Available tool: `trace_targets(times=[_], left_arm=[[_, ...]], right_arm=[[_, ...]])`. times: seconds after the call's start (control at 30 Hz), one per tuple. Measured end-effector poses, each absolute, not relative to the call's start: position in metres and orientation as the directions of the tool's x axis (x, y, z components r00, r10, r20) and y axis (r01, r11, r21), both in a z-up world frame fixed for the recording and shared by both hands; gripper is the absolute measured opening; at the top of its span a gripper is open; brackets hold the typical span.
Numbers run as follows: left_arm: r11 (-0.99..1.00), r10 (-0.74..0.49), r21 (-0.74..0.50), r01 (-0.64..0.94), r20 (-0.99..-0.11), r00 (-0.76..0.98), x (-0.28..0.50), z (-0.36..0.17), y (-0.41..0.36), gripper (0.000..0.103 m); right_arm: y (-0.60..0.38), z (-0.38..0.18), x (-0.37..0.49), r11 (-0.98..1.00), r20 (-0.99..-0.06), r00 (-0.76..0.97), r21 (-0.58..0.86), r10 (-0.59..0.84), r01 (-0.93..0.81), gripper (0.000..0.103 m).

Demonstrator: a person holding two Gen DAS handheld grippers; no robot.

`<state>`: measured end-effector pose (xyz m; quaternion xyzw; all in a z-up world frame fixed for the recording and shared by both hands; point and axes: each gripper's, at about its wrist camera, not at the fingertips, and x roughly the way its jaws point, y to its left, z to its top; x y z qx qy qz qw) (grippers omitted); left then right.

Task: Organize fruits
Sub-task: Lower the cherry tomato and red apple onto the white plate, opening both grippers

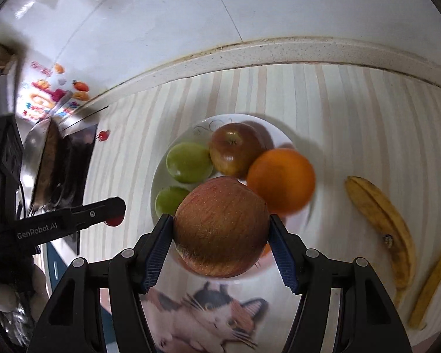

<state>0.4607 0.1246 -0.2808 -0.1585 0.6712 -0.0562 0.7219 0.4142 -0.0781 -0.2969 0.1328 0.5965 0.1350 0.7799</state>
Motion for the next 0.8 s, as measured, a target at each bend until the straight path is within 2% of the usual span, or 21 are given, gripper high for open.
trace_targets(times=[0.17, 0.3, 0.4, 0.67, 0.73, 0.8], left_arm=[[0.94, -0.335, -0.336, -0.066, -0.942, 0.021, 0.46, -0.295, 0.118, 0.024], [0.899, -0.431, -0.425, -0.106, -0.901, -0.049, 0.449, -0.312, 0.12, 0.024], [0.885, -0.46, -0.451, -0.116, -0.885, -0.066, 0.444, -0.318, 0.12, 0.025], [0.896, -0.44, -0.43, -0.11, -0.893, -0.096, 0.441, -0.325, 0.113, 0.026], [0.905, -0.423, -0.415, -0.088, -0.901, -0.096, 0.442, -0.324, 0.109, 0.029], [0.91, -0.414, -0.409, -0.069, -0.906, -0.094, 0.441, -0.323, 0.106, 0.036]], right_arm=[[-0.066, -0.308, 0.421, 0.936, -0.904, 0.253, 0.351, 0.344, -0.016, 0.067], [-0.059, -0.31, 0.421, 0.941, -0.911, 0.246, 0.338, 0.332, -0.018, 0.067], [-0.055, -0.309, 0.422, 0.948, -0.918, 0.241, 0.318, 0.316, -0.032, 0.067], [-0.056, -0.311, 0.432, 0.943, -0.922, 0.214, 0.334, 0.322, 0.018, 0.069], [-0.058, -0.309, 0.433, 0.94, -0.922, 0.211, 0.338, 0.325, 0.03, 0.074], [-0.061, -0.306, 0.431, 0.94, -0.92, 0.221, 0.339, 0.323, 0.039, 0.079]])
